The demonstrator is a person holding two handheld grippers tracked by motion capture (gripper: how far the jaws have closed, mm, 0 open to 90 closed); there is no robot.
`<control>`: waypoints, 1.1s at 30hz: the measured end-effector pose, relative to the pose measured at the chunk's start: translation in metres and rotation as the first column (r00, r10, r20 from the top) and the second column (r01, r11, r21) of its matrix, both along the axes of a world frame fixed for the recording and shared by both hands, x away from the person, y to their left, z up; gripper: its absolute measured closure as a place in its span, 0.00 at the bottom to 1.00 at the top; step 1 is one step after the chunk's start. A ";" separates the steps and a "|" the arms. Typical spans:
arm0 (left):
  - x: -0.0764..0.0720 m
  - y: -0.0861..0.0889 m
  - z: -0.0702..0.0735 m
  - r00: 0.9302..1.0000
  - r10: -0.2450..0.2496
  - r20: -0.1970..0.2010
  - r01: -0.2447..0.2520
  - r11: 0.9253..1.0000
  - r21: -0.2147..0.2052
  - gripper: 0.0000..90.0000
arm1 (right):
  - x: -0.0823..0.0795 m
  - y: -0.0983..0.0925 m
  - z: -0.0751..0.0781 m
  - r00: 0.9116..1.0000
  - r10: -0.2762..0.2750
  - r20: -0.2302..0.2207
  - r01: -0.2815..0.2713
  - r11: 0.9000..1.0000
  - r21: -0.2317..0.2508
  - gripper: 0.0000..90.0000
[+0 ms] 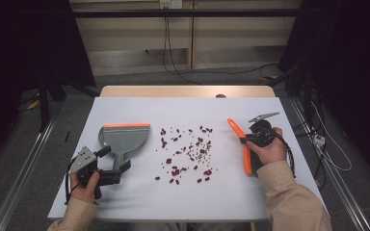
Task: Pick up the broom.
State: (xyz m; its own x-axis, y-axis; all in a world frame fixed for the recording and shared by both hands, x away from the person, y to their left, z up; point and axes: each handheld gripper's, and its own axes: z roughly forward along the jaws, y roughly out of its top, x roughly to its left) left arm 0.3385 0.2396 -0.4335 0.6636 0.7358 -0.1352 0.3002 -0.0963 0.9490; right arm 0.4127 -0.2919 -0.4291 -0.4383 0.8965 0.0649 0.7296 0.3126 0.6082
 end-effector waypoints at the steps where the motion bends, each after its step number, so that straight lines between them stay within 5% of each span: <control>1: -0.001 -0.001 0.001 1.000 0.001 0.003 -0.001 1.000 -0.004 0.03 | -0.003 -0.002 0.002 0.999 0.000 0.035 0.000 1.000 0.027 0.80; 5: -0.002 -0.002 0.006 1.000 -0.003 0.020 0.003 1.000 -0.002 0.03 | -0.020 -0.010 0.011 0.988 -0.021 0.156 0.003 0.994 0.113 0.80; 9: -0.004 -0.009 0.013 0.999 -0.014 0.028 0.015 1.000 -0.009 0.03 | -0.037 -0.021 0.017 0.962 -0.071 0.265 0.015 0.978 0.209 0.80; 14: -0.005 -0.020 0.022 0.998 -0.045 0.046 0.046 0.999 -0.009 0.03 | -0.055 -0.026 0.024 0.932 -0.081 0.354 -0.014 0.966 0.258 0.80; 26: -0.009 -0.061 0.041 0.988 -0.150 0.043 0.150 0.989 0.007 0.03 | -0.074 -0.028 0.035 0.891 -0.102 0.443 -0.041 0.953 0.300 0.80; 33: -0.002 -0.096 0.043 0.977 -0.214 0.012 0.214 0.977 0.004 0.03 | -0.073 -0.022 0.042 0.879 -0.089 0.468 -0.073 0.946 0.317 0.80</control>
State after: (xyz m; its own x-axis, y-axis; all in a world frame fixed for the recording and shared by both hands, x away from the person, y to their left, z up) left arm 0.3367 0.1440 -0.3907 0.8075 0.5765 -0.1248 0.2609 -0.1594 0.9521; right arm 0.3396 -0.3140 -0.3876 -0.4809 0.8668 0.1320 0.3319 0.0406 0.9424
